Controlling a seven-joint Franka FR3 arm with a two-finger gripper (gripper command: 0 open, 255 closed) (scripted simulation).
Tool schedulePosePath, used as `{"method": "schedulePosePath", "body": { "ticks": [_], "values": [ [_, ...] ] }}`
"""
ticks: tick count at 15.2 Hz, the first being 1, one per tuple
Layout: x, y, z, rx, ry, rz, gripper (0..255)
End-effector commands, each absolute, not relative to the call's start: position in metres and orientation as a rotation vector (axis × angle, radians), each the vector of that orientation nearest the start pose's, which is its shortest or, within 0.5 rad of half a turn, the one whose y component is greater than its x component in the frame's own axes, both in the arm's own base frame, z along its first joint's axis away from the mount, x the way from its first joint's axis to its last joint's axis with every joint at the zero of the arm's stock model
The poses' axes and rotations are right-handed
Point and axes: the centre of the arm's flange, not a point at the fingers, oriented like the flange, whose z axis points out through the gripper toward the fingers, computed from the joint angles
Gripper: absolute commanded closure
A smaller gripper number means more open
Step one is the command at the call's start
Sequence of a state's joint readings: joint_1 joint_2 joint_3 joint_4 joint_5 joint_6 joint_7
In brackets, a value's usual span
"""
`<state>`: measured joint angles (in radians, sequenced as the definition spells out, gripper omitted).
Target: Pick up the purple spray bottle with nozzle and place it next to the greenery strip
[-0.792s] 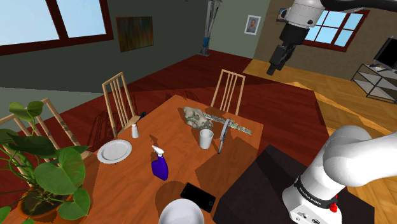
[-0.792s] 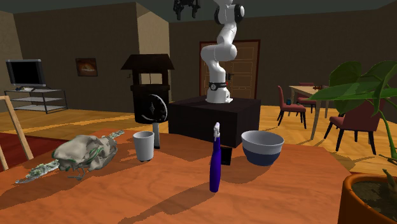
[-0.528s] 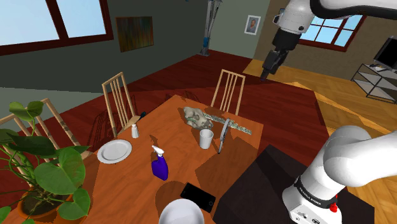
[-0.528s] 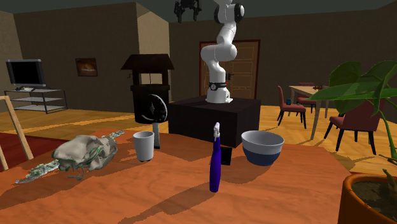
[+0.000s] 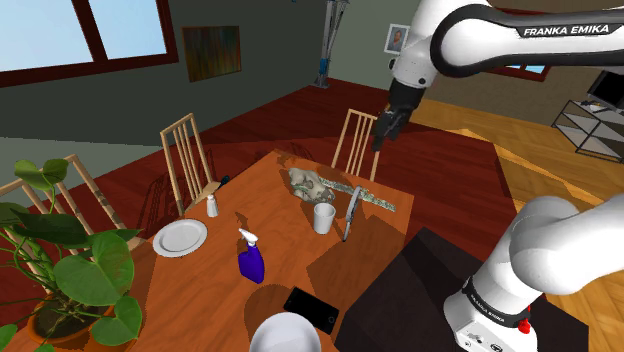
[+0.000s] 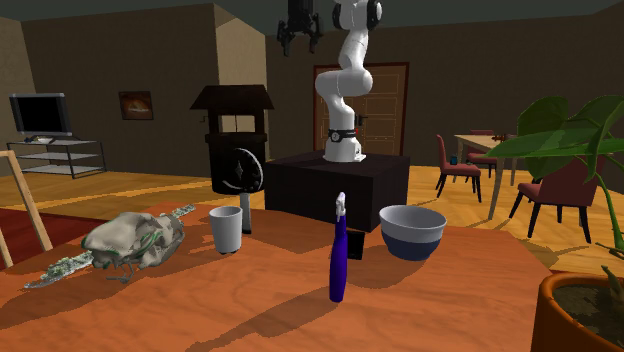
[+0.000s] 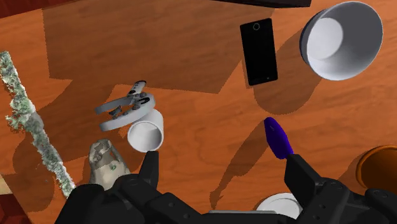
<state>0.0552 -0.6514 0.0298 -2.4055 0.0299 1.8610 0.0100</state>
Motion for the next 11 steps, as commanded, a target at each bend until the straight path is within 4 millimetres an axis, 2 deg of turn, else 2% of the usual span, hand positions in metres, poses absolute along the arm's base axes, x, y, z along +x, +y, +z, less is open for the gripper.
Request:
{"method": "schedulePosePath", "body": {
  "ticks": [1, 11],
  "values": [
    [0.376, 0.046, 0.529, -3.115, -0.102, -0.166, 0],
    [0.437, 0.115, 0.435, -3.096, -0.124, -0.153, 0]
  ]
}}
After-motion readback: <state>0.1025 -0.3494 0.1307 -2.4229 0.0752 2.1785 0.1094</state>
